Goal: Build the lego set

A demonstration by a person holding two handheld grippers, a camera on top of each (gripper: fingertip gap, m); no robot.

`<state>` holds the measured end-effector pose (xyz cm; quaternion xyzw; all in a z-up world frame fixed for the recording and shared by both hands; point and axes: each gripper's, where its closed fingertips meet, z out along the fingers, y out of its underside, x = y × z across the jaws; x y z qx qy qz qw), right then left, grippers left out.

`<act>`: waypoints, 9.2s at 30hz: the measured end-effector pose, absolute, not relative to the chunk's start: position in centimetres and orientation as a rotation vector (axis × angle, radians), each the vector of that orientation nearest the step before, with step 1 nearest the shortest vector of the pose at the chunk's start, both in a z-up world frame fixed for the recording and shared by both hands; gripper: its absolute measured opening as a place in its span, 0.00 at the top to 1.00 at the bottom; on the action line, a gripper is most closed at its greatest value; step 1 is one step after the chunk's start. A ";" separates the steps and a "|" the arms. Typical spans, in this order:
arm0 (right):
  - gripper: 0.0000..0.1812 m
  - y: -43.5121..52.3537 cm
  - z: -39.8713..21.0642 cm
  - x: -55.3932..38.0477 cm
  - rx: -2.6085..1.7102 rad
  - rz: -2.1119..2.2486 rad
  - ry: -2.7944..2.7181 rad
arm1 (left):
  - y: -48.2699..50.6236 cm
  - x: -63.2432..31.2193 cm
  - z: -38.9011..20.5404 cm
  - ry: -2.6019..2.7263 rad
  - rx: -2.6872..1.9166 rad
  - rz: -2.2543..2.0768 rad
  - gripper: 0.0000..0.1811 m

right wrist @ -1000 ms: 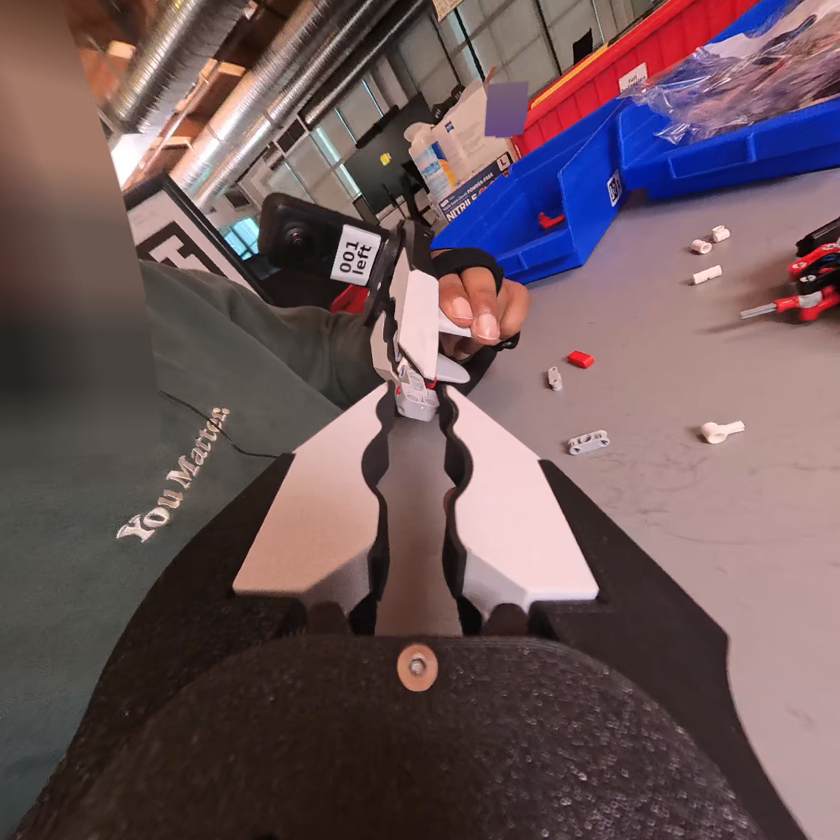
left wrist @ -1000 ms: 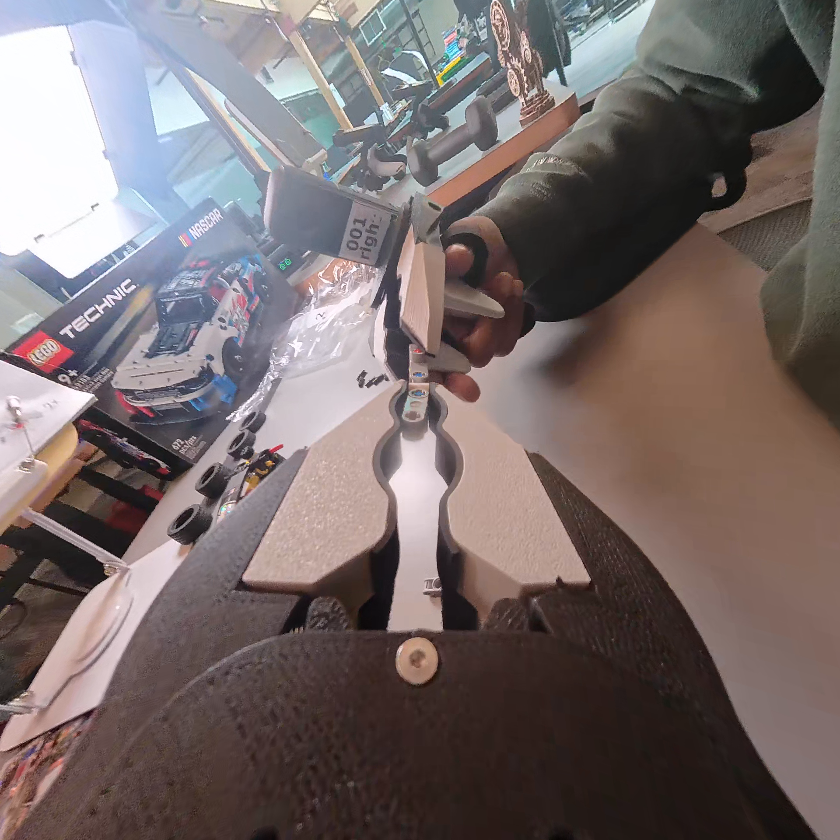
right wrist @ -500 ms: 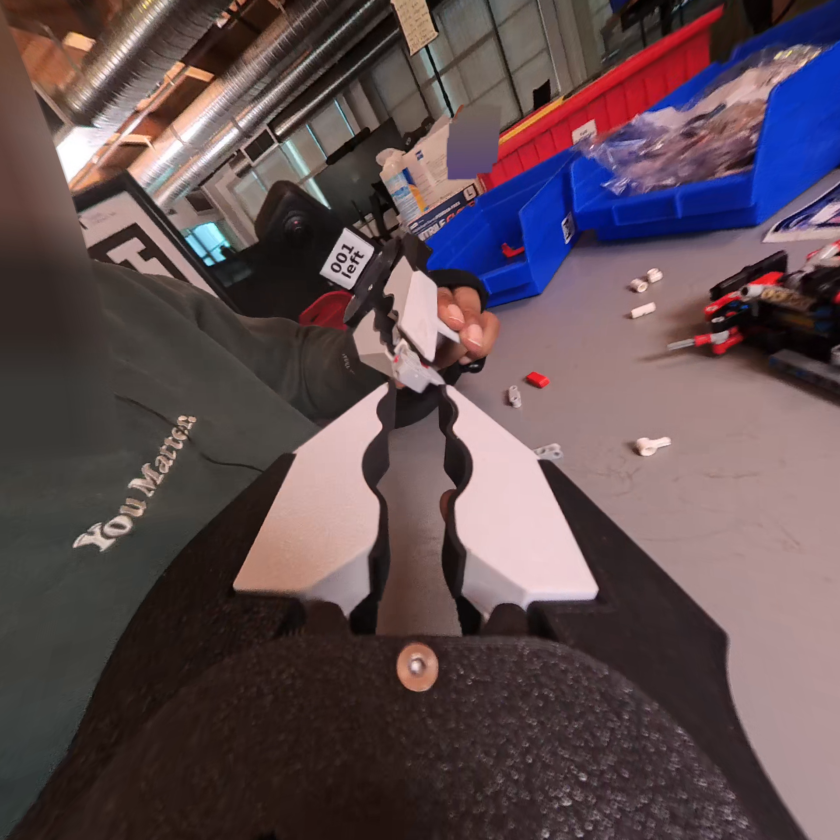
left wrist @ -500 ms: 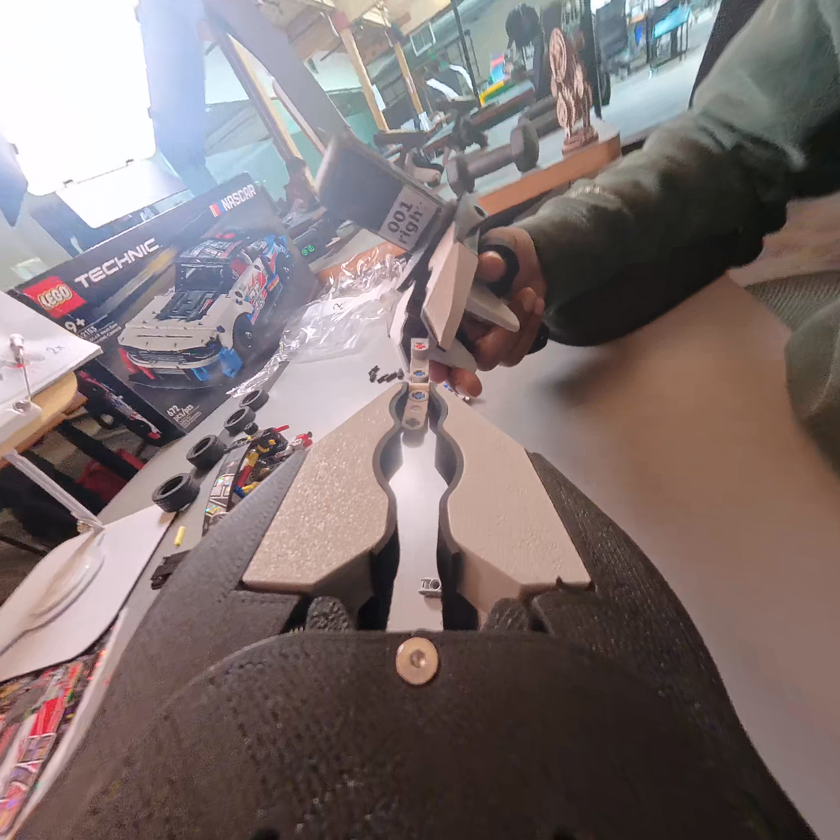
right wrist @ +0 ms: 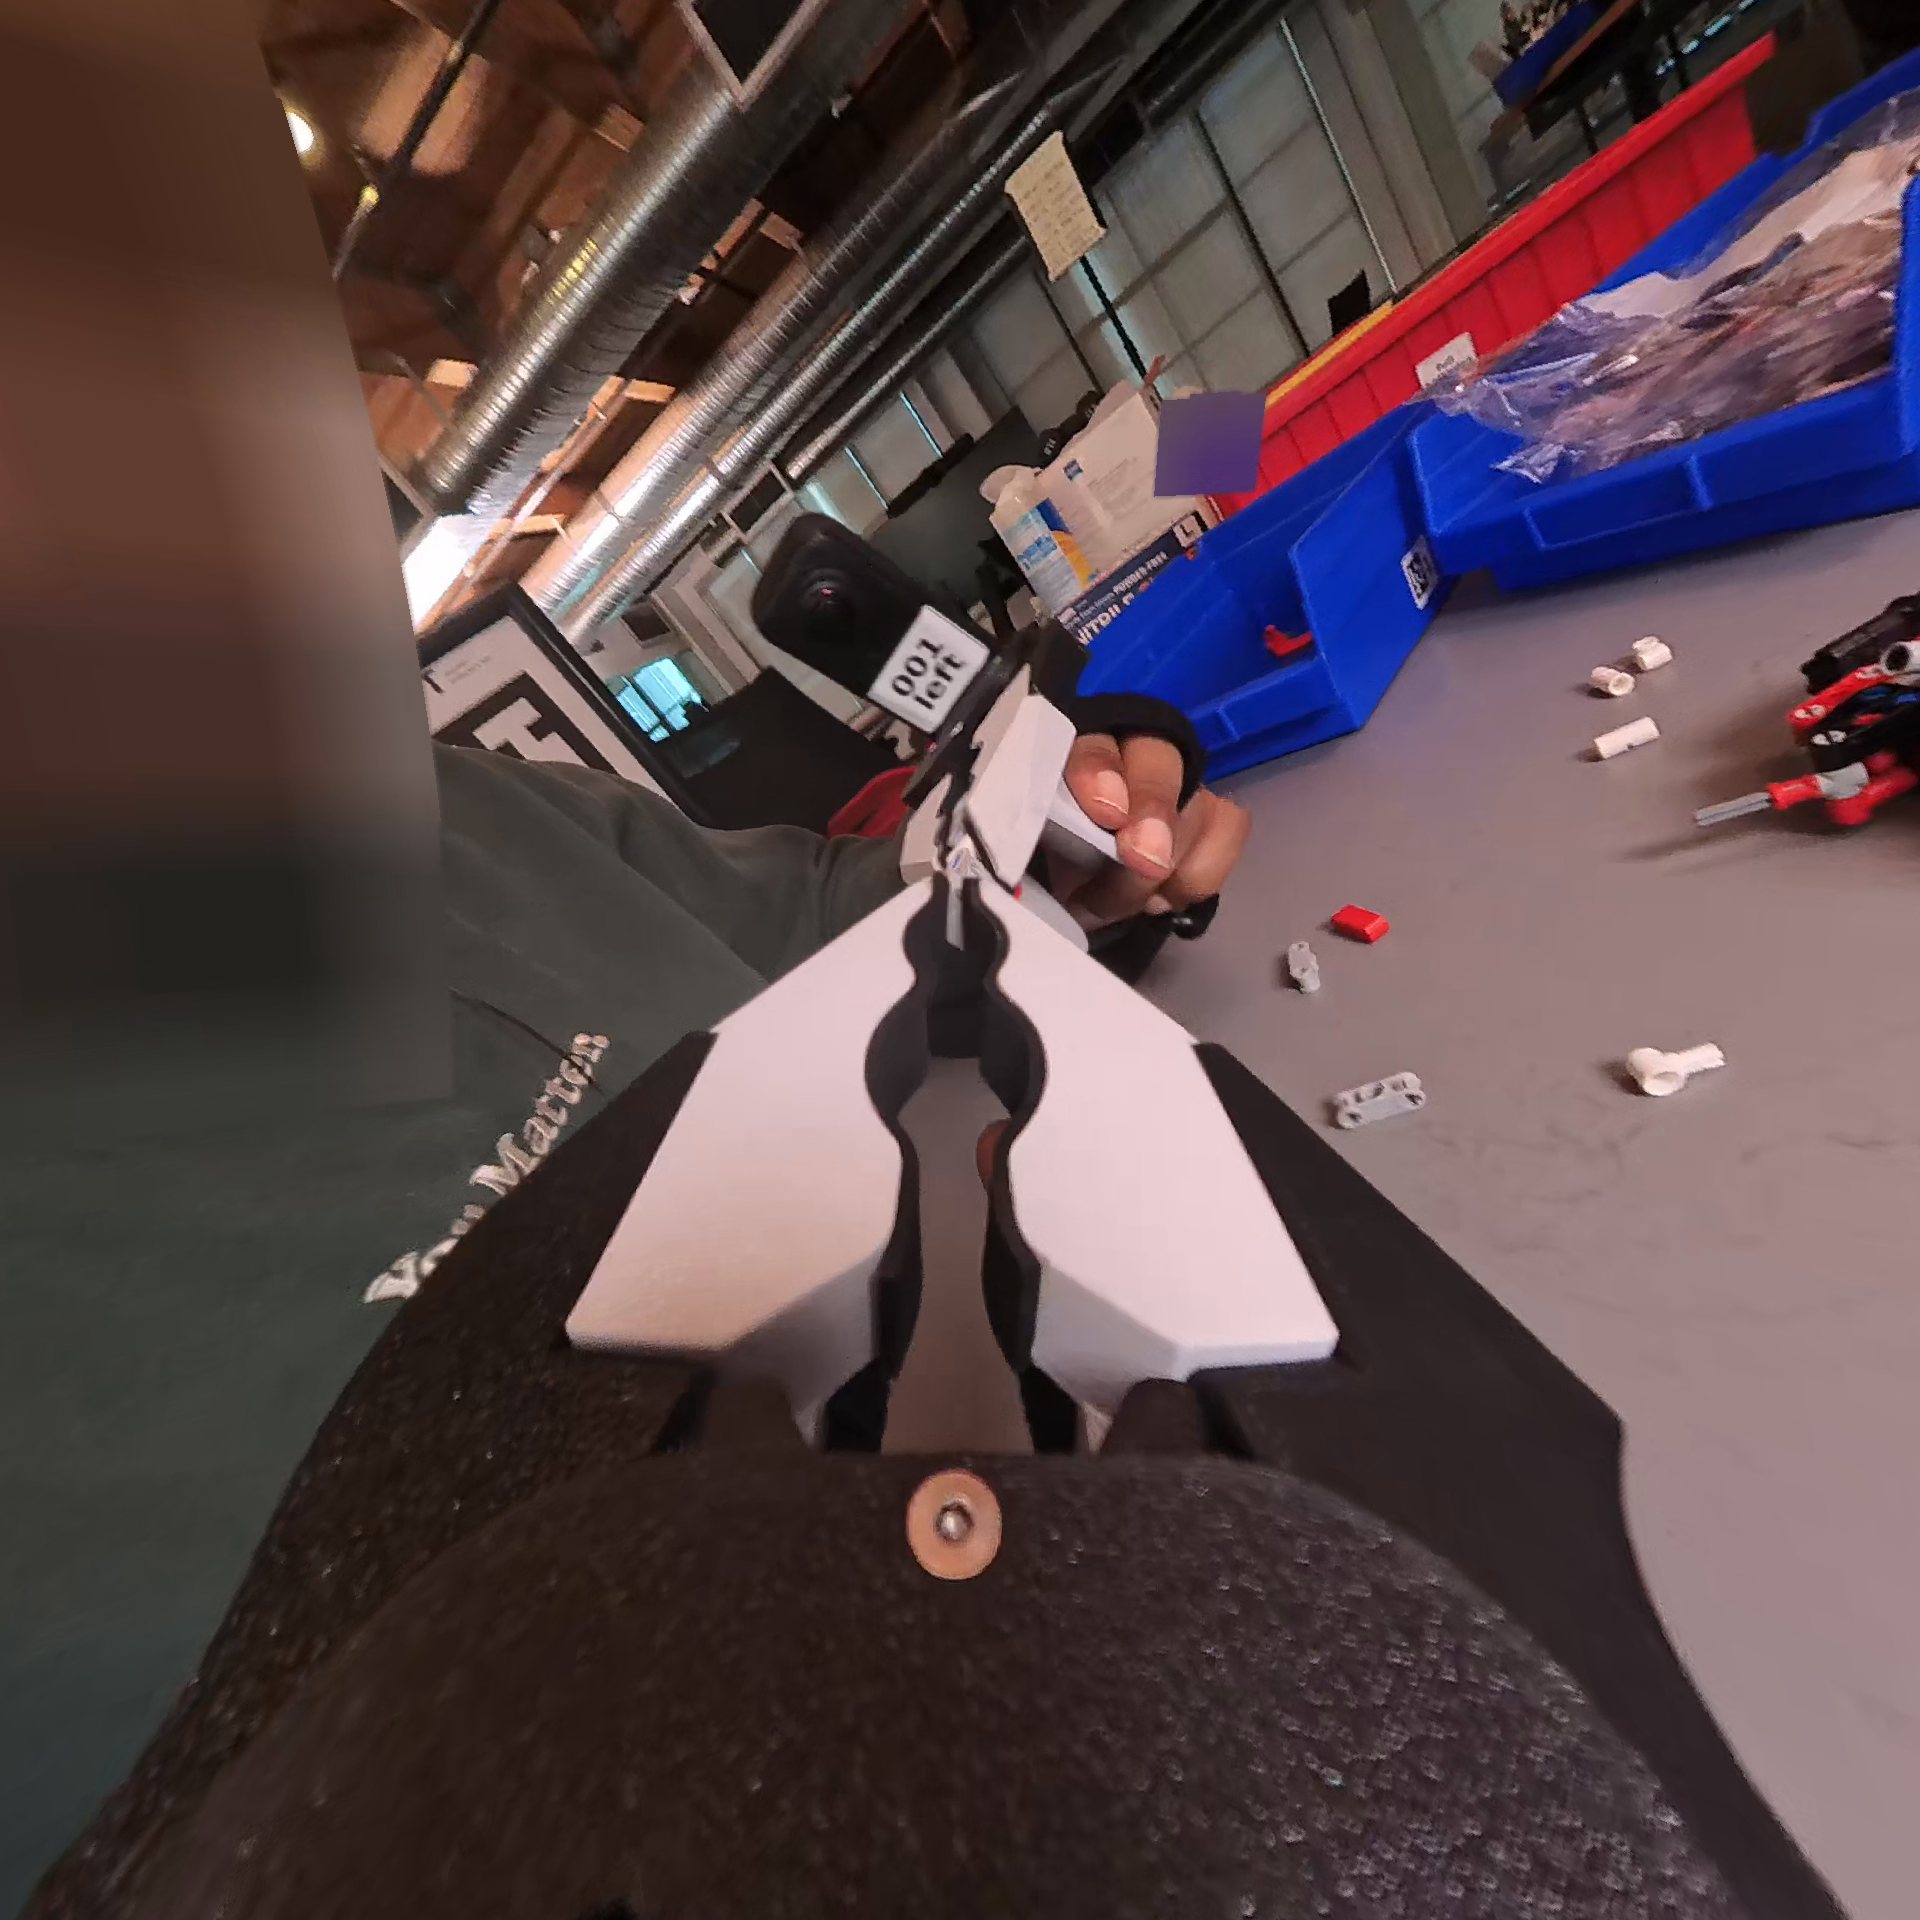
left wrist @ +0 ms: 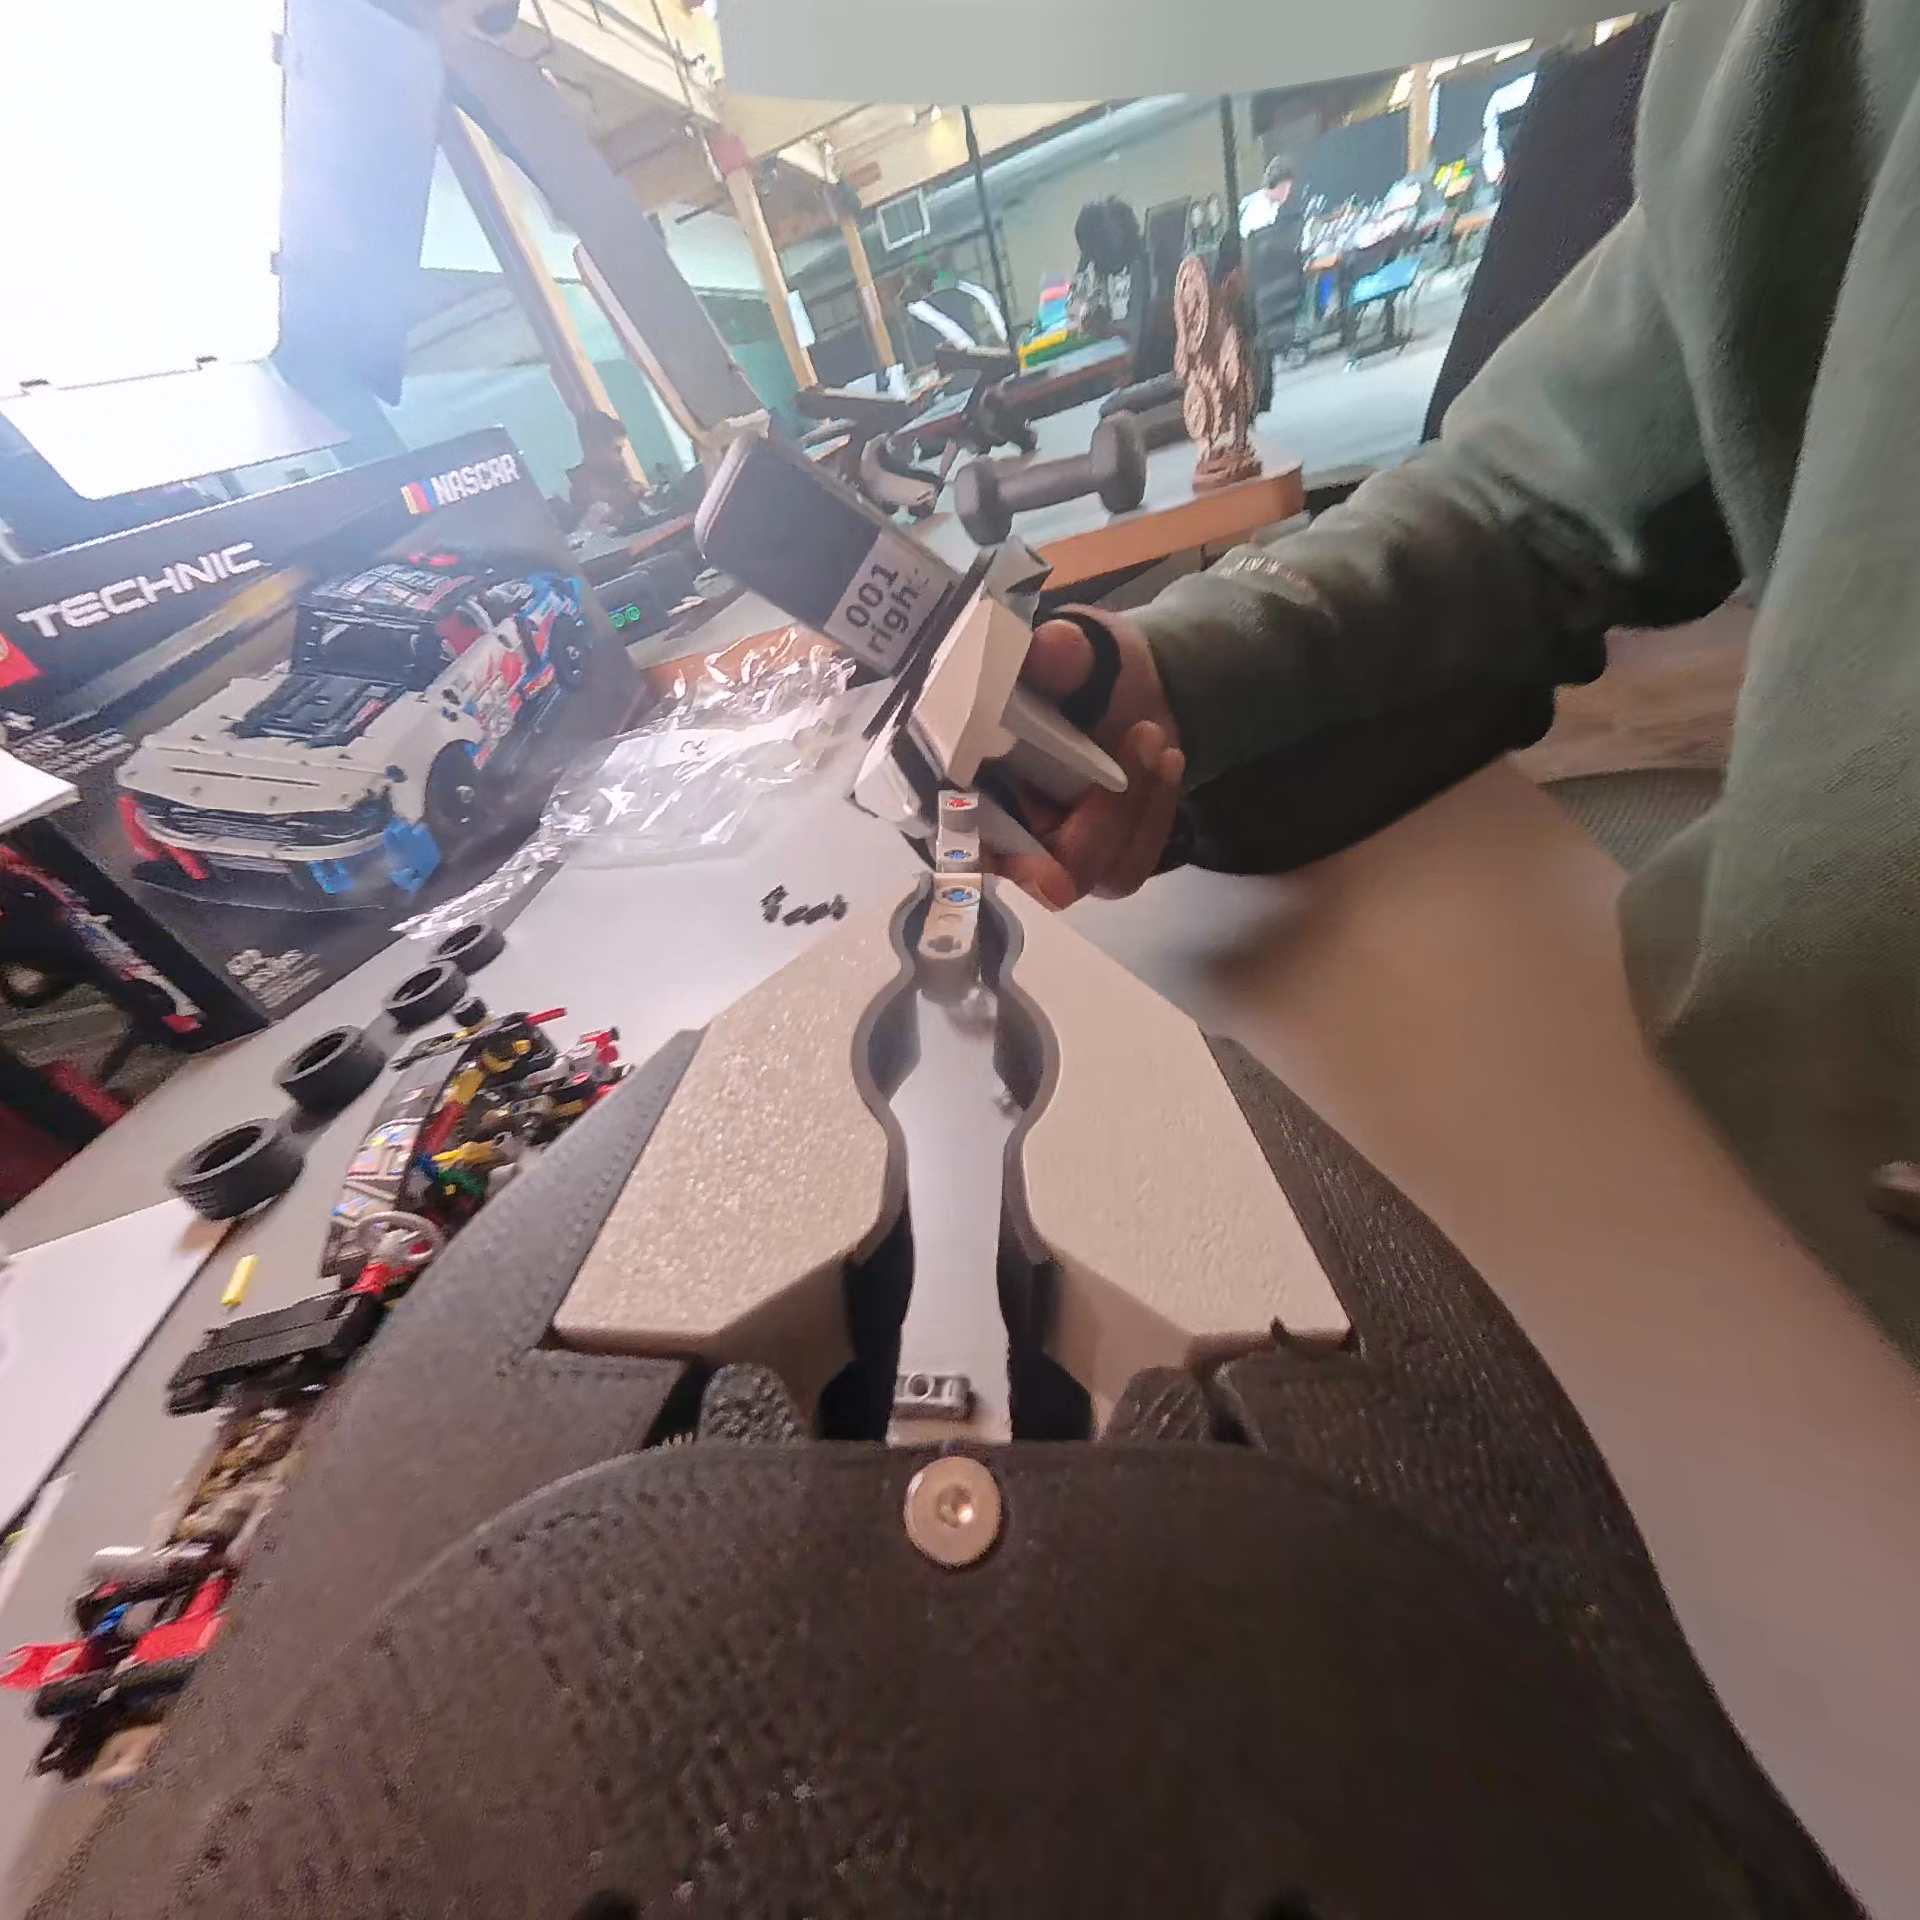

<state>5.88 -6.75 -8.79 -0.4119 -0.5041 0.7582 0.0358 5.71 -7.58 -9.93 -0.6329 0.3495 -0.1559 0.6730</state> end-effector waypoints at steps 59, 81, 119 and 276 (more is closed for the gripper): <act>0.97 -6.3 -21.3 7.9 -0.973 1.035 -2.400 | -7.7 5.8 -22.1 1.015 -2.057 -0.347 0.88; 0.91 -1.7 -18.6 6.3 -1.007 0.864 -2.181 | -6.4 3.3 -16.2 0.621 -1.902 -0.638 0.89; 0.85 -9.6 -8.9 4.0 -1.383 2.455 -1.475 | -8.5 5.8 -8.9 0.839 -1.388 -0.346 0.92; 0.97 -8.3 -22.6 7.7 -1.091 0.798 -2.523 | -9.7 6.4 -21.2 0.943 -2.040 -0.557 0.95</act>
